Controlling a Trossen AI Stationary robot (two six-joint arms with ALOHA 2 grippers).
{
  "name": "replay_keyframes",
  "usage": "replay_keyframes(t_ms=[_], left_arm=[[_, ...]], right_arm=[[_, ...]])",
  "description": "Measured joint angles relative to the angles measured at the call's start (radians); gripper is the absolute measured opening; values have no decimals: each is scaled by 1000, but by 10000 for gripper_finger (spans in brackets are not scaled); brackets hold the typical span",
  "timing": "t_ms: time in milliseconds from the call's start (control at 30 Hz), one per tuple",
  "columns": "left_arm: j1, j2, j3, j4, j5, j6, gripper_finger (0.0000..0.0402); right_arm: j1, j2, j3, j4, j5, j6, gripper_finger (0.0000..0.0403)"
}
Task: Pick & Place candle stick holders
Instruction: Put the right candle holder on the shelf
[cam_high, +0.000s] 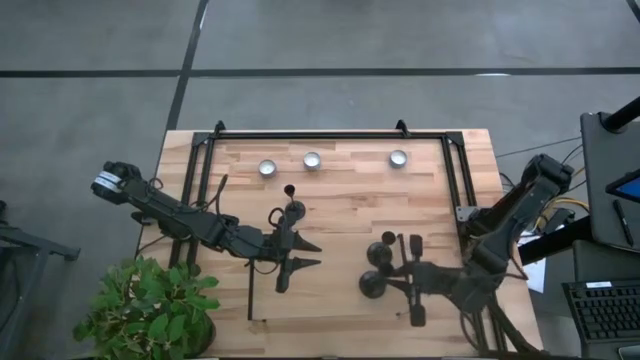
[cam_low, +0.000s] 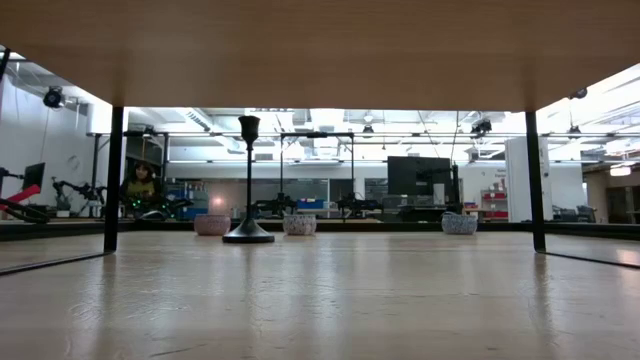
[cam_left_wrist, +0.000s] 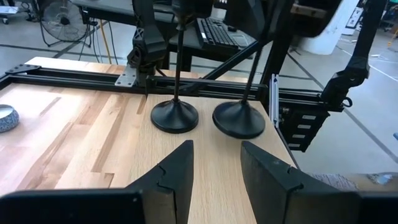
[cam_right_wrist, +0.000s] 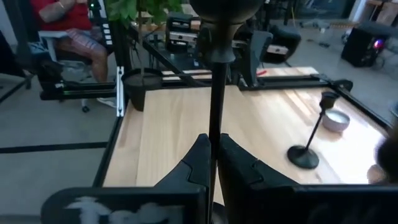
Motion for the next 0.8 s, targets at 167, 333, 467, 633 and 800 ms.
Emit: replay_keyframes(t_ms=[167, 333, 467, 633, 800], left_arm=[[0, 0, 0, -3, 0, -2, 128], [0, 0, 0, -3, 0, -2, 128], [0, 0, 0, -3, 0, -6, 128], [0, 0, 0, -4, 0, -9, 128], [0, 0, 0, -4, 0, -9, 128]], right_arm=[[38, -22, 0, -108, 2, 94, 12], [64, -22, -3, -156, 22, 143, 12], [77, -22, -7, -159, 84, 139, 11], [78, -24, -14, -163, 91, 143, 11], [77, -25, -48, -154, 101, 210, 11]])
